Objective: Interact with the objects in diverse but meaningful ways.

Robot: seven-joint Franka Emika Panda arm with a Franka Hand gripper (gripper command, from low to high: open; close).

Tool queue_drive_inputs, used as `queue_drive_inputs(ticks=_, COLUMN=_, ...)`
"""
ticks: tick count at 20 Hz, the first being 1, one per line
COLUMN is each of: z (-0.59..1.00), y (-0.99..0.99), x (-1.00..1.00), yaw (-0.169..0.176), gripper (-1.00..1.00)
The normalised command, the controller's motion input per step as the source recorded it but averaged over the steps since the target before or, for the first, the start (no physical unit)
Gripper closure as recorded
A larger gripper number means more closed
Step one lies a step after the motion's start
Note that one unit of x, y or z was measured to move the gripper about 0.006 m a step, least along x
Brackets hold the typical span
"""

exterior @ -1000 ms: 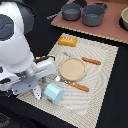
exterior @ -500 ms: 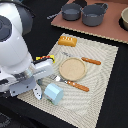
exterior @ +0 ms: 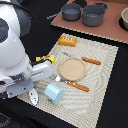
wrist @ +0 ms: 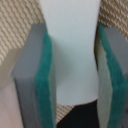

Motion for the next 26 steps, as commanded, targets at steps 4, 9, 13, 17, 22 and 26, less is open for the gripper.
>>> queue_drive_inputs(ticks=4, z=1.00, y=0.32, x=-0.18, yaw=0.005, gripper=1.00)
queue_drive_inputs(ticks=9, z=1.00, y=0.49, x=-0.26, yaw=0.022, gripper=1.00)
queue_drive_inputs(ticks=13, z=1.00, y=0.65, x=-0.01, yaw=0.001, gripper=1.00)
queue_drive_inputs(ticks=17, z=0.98, y=0.68, x=0.02, yaw=0.000, gripper=1.00)
queue_drive_inputs(ticks=22, z=0.63, y=0.70, x=0.44, yaw=0.000, gripper=1.00)
queue_drive_inputs(ticks=26, z=0.35, y=0.60, x=0.77, yaw=0.000, gripper=1.00)
